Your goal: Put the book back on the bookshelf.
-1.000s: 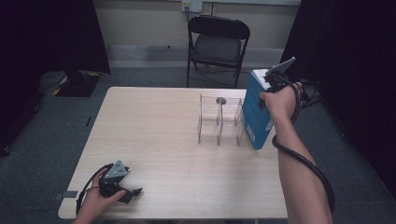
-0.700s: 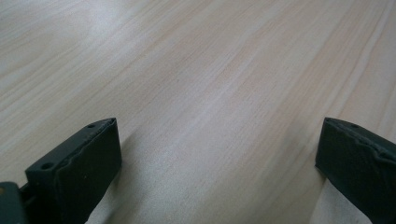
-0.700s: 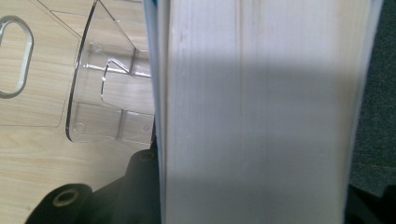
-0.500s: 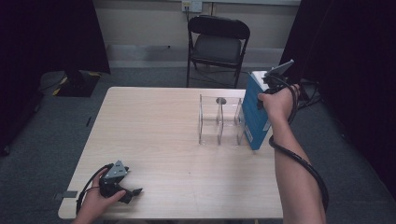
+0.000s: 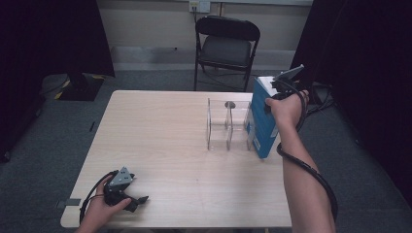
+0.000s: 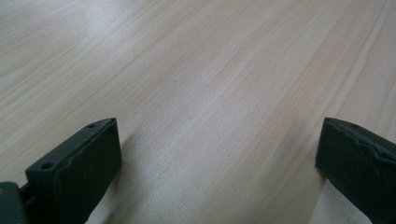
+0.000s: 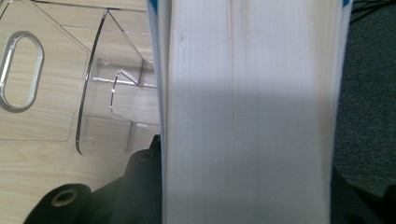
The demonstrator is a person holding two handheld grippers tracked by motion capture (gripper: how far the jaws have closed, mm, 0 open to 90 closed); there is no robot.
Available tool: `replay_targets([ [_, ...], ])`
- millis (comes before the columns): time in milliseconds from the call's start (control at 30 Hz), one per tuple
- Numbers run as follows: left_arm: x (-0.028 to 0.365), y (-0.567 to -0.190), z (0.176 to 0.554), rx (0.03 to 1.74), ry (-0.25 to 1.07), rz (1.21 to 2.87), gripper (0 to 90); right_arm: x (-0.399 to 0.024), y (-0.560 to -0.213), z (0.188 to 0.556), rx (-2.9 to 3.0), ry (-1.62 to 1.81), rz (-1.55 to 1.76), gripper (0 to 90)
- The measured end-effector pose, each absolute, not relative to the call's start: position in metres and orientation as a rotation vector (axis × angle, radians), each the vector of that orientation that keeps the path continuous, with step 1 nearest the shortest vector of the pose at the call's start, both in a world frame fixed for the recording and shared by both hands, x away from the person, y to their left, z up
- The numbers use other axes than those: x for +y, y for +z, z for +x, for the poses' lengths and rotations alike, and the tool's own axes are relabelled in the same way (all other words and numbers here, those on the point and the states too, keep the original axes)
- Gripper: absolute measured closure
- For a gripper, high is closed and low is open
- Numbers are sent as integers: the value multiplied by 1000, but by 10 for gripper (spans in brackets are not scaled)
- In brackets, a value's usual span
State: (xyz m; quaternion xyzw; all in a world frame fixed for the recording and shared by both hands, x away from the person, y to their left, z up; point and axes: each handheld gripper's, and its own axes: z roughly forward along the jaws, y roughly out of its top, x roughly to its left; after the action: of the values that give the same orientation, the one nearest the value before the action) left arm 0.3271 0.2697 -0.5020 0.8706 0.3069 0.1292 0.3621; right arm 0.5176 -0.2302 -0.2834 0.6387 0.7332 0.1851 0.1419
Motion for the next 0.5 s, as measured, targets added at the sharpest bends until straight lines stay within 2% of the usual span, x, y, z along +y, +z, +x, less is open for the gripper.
replay_targets([
  [500, 270, -502, 327, 788, 333, 2244, 0, -235, -289, 514, 2151, 503, 1863, 605],
])
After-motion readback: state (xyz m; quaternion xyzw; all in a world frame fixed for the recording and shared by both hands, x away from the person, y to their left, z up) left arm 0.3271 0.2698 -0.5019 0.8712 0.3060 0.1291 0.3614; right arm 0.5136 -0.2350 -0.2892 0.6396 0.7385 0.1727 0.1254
